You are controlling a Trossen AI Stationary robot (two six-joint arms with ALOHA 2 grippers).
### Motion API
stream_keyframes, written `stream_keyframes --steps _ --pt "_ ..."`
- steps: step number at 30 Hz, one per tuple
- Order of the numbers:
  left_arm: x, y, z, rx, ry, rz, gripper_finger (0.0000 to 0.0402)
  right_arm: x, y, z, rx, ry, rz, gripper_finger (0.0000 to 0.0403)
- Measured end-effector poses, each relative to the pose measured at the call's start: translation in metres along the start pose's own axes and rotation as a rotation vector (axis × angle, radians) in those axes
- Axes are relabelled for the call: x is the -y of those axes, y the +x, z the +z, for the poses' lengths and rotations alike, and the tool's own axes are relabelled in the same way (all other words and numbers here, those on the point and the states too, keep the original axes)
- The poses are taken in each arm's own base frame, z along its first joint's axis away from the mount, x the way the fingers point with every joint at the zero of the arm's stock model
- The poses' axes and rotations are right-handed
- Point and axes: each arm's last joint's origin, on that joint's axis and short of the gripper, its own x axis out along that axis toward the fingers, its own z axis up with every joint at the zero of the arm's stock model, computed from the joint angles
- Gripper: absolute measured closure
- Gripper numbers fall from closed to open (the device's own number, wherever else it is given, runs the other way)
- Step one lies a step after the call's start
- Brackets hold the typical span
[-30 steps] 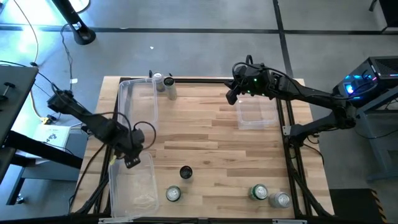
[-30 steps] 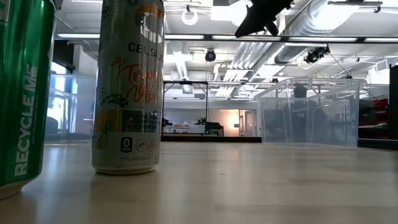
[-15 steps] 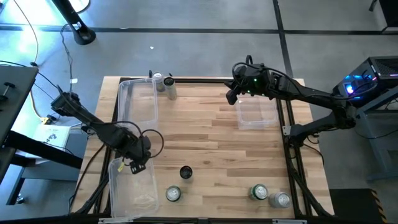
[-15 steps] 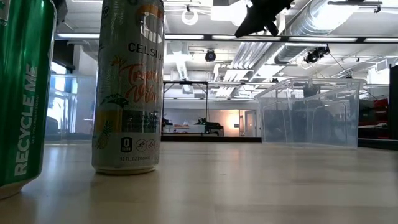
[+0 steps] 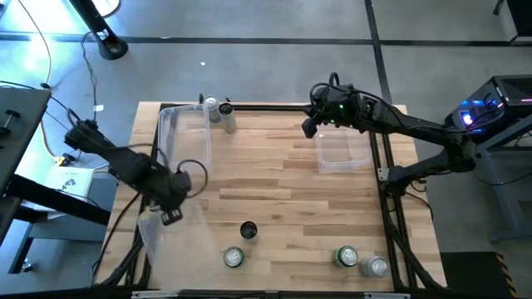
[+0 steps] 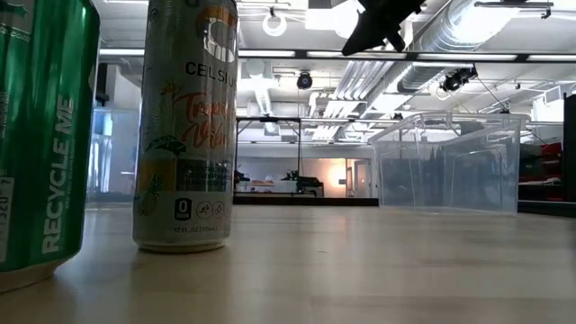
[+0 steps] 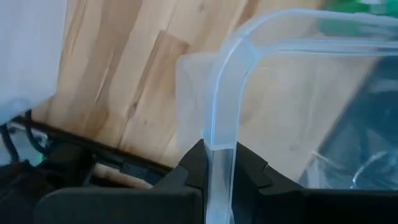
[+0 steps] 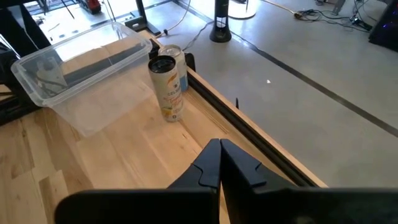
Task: Sort soda cans
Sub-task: Move the bottom left transparent bin to the top center of the table
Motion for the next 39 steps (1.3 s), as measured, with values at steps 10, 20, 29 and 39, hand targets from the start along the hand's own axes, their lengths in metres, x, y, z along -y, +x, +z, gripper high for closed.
stream_keyframes --steps 10,20,29,39 --pt "-0.018 -0.064 -0.005 0.178 0.017 -0.197 0.0377 0.002 0.0 -0.001 -0.011 0.0 -0.006 0.0402" --pt "-0.03 -0.121 0.059 0.783 -0.024 -0.017 0.0377 -0.001 -0.009 0.027 0.183 0.003 0.011 0.0402" --pt "-0.072 -0.091 0.15 0.687 0.017 0.313 0.0377 0.001 -0.042 0.065 0.294 -0.105 0.005 0.0402" --pt "-0.134 -0.041 0.24 0.417 0.245 0.218 0.0377 0.004 -0.055 0.069 0.229 -0.154 -0.048 0.0402"
